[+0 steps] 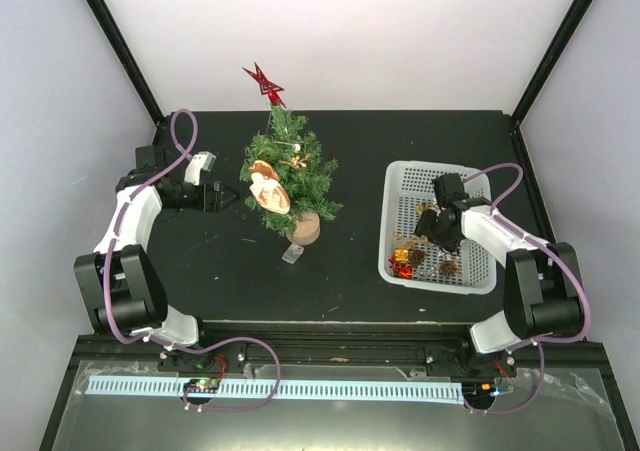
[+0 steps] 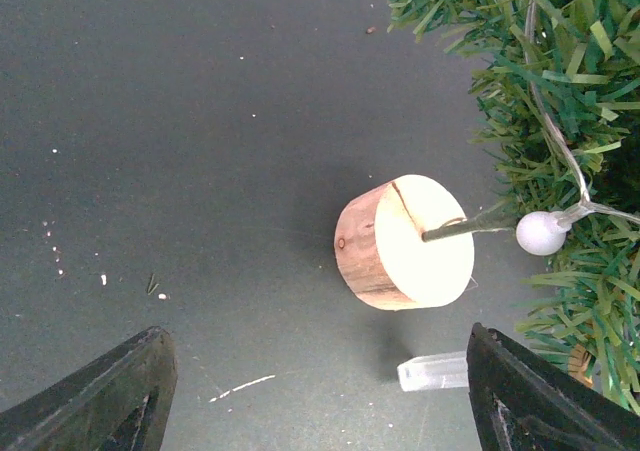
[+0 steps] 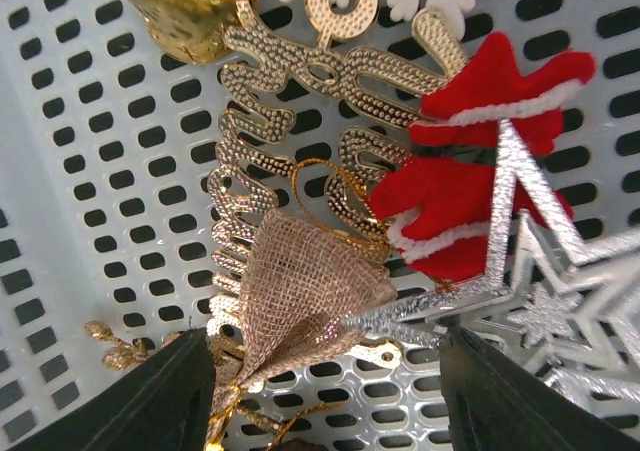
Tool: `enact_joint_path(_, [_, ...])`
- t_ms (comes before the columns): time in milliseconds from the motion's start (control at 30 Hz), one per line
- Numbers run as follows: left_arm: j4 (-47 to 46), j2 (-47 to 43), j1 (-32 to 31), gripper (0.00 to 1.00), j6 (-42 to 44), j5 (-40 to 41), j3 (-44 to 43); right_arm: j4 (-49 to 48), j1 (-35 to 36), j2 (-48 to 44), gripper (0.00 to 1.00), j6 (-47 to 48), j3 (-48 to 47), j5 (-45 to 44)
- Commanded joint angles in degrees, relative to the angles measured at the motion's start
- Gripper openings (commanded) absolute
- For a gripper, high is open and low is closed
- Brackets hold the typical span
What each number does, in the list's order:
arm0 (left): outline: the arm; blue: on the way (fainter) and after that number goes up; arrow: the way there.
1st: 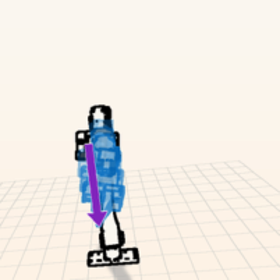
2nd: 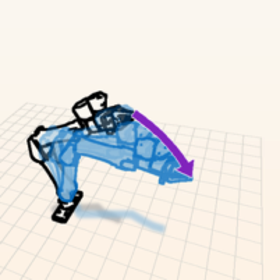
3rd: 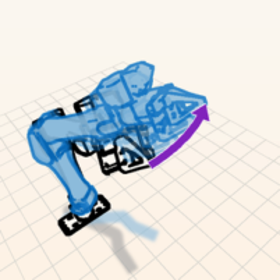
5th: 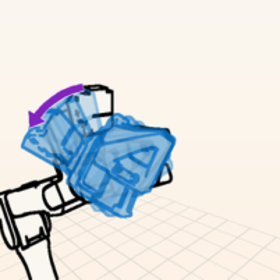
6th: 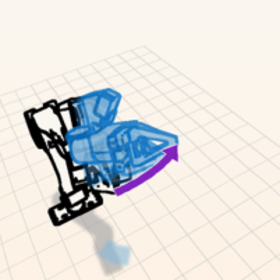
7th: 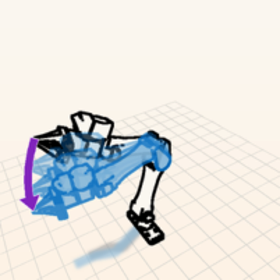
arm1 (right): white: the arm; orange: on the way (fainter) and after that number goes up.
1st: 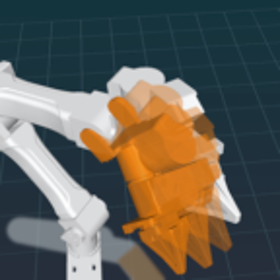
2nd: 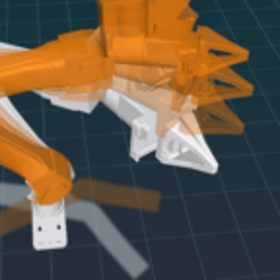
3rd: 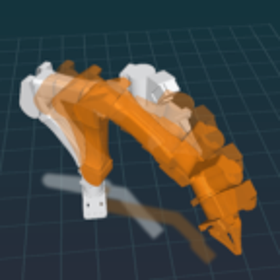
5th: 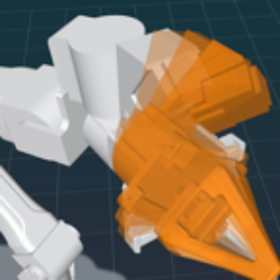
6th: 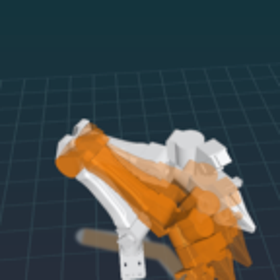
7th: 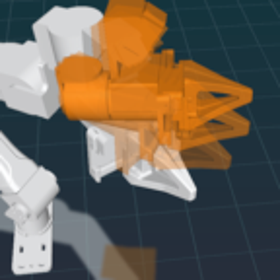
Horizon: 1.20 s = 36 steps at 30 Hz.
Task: Decorate the small christmas tree
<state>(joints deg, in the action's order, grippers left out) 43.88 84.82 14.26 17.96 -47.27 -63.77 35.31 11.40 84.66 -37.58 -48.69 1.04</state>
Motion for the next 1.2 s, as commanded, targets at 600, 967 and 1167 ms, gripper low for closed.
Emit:
enact_joint_path(600, [-2.9, -1.0, 0.2, 0.80, -0.8, -2.7, 1.4, -4.5, -0.9, 3.4, 0.14, 0.1, -1.3, 3.6])
enact_joint_path(967, [-2.9, -0.1, 0.2, 0.80, -0.8, -3.8, 1.6, -2.1, -1.1, 0.8, 0.23, 2.6, -2.8, -0.4])
enact_joint_path(1167, [-2.6, 0.0, 0.2, 0.80, -0.7, -4.2, 1.5, -3.4, -1.1, 0.3, 0.02, 2.8, -3.3, -0.8])
